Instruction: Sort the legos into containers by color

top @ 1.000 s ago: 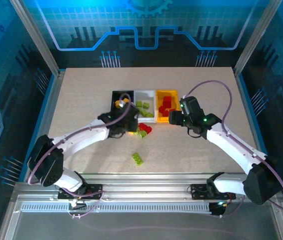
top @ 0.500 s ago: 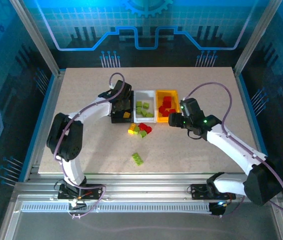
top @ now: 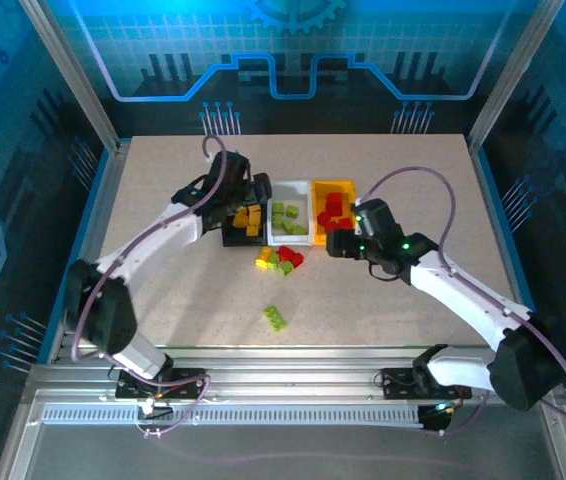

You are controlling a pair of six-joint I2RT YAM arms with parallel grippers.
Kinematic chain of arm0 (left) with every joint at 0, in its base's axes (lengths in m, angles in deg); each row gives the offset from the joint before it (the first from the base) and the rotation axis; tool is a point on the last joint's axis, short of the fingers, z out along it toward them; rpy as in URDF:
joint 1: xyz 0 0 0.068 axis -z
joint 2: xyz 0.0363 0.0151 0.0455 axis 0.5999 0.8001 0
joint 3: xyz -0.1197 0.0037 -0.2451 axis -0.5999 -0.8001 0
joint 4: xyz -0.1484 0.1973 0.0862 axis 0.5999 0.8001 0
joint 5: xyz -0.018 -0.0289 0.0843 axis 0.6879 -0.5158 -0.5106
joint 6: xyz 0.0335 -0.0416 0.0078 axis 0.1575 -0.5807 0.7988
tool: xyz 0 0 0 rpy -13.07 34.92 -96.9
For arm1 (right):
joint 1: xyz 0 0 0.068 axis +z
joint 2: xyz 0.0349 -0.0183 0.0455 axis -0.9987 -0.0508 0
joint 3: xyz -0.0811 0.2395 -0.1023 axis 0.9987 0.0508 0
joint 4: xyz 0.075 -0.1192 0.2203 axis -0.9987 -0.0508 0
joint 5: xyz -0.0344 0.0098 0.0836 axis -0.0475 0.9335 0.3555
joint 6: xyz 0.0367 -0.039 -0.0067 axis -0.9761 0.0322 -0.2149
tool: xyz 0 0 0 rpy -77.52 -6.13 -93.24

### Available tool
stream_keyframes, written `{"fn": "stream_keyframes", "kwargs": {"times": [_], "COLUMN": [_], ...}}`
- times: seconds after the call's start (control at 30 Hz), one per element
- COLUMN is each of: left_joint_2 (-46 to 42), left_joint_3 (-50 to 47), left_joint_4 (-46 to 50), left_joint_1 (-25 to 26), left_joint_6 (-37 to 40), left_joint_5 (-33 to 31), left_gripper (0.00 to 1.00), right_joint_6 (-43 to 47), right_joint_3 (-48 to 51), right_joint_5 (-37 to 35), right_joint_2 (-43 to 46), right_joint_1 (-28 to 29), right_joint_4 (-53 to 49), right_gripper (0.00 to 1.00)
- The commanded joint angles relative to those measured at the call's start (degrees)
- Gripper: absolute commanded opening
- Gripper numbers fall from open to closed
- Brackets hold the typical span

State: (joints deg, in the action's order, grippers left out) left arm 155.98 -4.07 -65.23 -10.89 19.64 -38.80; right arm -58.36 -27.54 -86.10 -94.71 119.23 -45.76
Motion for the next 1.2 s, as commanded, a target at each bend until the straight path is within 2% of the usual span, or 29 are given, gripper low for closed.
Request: {"fn": "stream_keyframes", "kwargs": {"times": [0.0, 0.23, 0.43, 0.63, 1.0, 1.17], "left_joint_2": [-6.3, -21.3, -34.3, -37.1, -38.0, -37.4], "left_joint_3": [-5.4, -19.6, -28.0, -29.5, -29.6, -29.6], "left_joint_4": [-1.9, 0.6, 3.5, 5.5, 5.3, 5.2], "left_joint_1": [2.8, 4.6, 4.3, 3.7, 2.8, 2.6], "left_joint_6": [-2.0, -5.2, -5.8, -6.0, -6.5, -6.7], "left_joint_5": [2.9, -0.6, -6.3, -7.6, -9.6, -9.2], "left_gripper": [0.99, 0.99, 0.99, 0.99, 0.99, 0.99], "right_joint_6": [2.1, 5.0, 6.2, 5.4, 5.8, 5.9], "right_joint_3": [-0.5, -7.8, -15.0, -19.7, -21.4, -21.6], "right_joint_5": [2.6, 6.5, 0.8, -6.1, -8.2, -8.2], "right_joint_2": [-4.2, -18.0, -28.2, -34.3, -40.1, -41.9], "right_joint_1": [5.2, 18.6, 28.6, 32.3, 35.2, 35.2], "right_joint_4": [4.4, 0.6, -8.3, -13.5, -15.0, -15.3], "right_gripper": [0.8, 0.81, 0.81, 0.77, 0.62, 0.46]}}
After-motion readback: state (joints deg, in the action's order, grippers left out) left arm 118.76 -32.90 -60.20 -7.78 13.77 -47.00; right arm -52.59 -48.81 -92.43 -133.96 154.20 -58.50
